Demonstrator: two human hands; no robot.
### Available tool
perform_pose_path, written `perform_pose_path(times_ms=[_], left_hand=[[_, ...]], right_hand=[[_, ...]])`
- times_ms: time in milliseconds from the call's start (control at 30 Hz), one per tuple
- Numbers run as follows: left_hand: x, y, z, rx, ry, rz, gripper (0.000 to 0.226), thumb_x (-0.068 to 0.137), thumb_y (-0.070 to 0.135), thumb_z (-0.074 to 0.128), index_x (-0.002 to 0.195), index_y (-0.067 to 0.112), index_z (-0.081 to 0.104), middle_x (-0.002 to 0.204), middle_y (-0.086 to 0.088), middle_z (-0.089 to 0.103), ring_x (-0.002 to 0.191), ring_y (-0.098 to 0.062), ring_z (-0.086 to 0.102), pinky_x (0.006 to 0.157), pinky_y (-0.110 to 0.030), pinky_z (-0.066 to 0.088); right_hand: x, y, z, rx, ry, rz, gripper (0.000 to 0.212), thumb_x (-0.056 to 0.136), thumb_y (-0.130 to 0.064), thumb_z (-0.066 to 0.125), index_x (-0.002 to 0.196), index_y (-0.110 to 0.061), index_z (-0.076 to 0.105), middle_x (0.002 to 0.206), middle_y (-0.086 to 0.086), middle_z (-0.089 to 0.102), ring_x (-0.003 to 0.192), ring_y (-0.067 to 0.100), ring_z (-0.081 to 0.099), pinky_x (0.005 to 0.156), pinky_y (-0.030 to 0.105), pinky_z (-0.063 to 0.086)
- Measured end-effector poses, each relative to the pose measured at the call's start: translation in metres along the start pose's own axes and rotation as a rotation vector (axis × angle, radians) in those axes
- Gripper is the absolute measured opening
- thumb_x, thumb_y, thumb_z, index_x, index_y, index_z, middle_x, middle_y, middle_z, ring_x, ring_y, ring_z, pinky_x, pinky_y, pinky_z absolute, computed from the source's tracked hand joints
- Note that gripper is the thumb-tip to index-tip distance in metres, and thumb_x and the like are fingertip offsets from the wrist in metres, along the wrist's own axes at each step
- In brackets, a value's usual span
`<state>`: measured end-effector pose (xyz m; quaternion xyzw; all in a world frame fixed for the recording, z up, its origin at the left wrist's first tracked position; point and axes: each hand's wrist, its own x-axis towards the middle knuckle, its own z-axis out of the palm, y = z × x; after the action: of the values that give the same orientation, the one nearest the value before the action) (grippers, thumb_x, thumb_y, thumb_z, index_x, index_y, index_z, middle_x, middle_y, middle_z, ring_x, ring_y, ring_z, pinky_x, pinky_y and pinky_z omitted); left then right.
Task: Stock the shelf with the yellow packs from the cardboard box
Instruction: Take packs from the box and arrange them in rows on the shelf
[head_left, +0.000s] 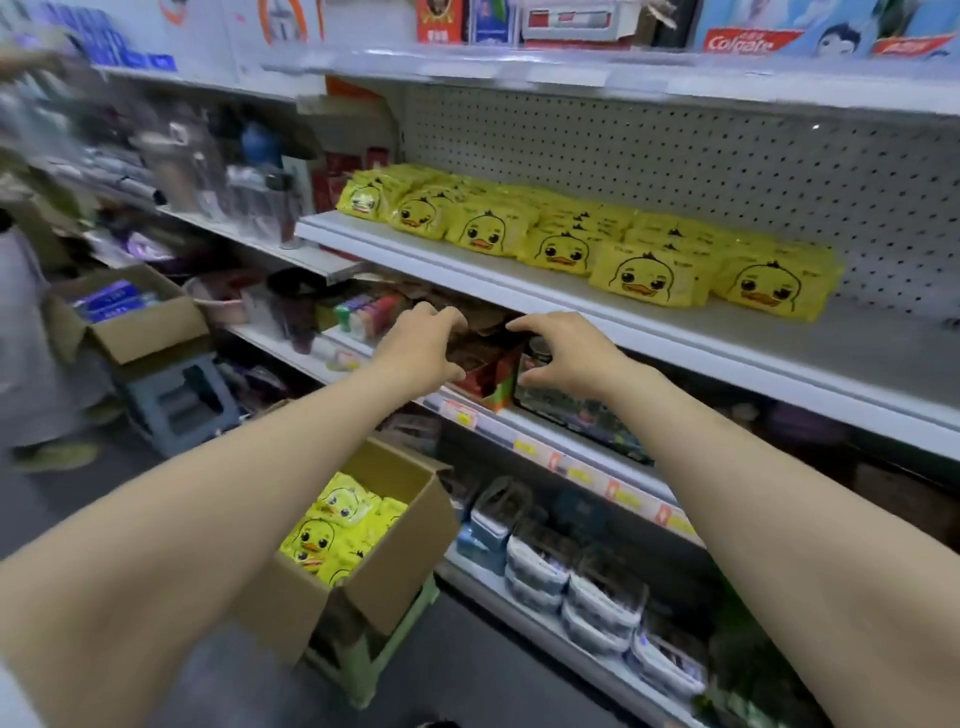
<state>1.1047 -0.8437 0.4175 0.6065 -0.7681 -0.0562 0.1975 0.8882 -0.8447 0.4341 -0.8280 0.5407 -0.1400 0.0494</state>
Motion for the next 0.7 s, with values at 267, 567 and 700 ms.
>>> perform_pose_path(times_ms=[267,567,700], left_hand=[[-0.04,-0.08,-0.014,0.042,-0.025,-0.223,0.073,0.074,0.031,0.08,0.137,0.02,0.044,0.134,-0.007,0.044,0.122,-0.031,0.047,0.095,-0.048,0.047],[-0.049,-0.183,-0.006,0.121,-0.092,-0.347,0.074,0.075,0.037,0.08,0.137,0.02,0.044,0.13,-0.007,0.046,0.123,-0.031,0.045,0.095,-0.048,0.047],[-0.032,-0.246,0.013,0.148,-0.156,-0.343,0.076,0.075,0.04,0.08,0.137,0.019,0.043,0.131,-0.008,0.047,0.122,-0.031,0.045,0.095,-0.048,0.046]], right_hand=[[0.044,-0.064,0.053,-0.041,-0.127,-0.14,0.074,0.076,-0.041,0.08,0.141,-0.029,0.047,0.131,0.001,0.055,0.126,0.025,0.044,0.097,0.042,0.047],[0.117,-0.124,0.137,0.017,-0.262,-0.22,0.069,0.077,-0.038,0.079,0.139,-0.028,0.05,0.139,0.005,0.052,0.13,0.026,0.042,0.1,0.042,0.044],[0.16,-0.145,0.191,0.048,-0.334,-0.188,0.066,0.074,-0.039,0.081,0.133,-0.028,0.054,0.131,0.004,0.055,0.121,0.024,0.05,0.098,0.041,0.046]])
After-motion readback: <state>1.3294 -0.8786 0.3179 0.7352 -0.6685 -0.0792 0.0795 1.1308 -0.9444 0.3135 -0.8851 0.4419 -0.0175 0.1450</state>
